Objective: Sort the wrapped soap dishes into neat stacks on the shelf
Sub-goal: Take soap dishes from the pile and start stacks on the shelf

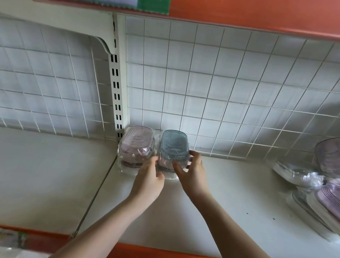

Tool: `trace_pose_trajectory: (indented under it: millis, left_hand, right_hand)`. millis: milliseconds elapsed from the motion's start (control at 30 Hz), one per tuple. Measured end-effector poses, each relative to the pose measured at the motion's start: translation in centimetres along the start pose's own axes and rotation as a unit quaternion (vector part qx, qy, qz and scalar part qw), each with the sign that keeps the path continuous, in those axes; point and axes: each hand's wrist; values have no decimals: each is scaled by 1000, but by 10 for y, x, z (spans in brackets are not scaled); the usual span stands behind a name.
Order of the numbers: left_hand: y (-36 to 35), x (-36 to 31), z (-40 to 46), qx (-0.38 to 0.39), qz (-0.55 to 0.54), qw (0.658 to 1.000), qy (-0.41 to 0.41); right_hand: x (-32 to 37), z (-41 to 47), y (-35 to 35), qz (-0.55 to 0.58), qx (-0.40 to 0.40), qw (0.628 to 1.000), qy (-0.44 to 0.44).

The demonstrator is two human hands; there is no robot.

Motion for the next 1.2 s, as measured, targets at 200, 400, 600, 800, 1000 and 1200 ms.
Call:
trace_pose_trajectory:
  millis: [200,400,600,800,1000,1200]
  left_hand:
    - [-1,-4,-4,27,16,999,10]
    - [6,-14,-11,13,71,997,10]
    - [13,-27,-21,-22,57,996,-70]
    - [-11,-45,-19,69,27,989,-127]
    - [-51,-78,-26,159,52,976,-142]
    - [-89,-114,-41,245,118,951,-145]
  right_hand:
    - [3,3,0,-22,11,1000,-7]
    - [7,3,10,-94,17,995,4]
    - [1,-3,41,-164,-18,986,8]
    - [-11,-25,88,-251,-74,965,30]
    - [-24,-61,143,-312,-122,942,11]
    - [-37,-90,195,-352,-141,925,-26]
Point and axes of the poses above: each hand's wrist, its own z-axis towards the middle knuckle, its own y-axis out of the back of the hand, x = y × z, and after that the axes turned 8 degrees about -z, right-handed
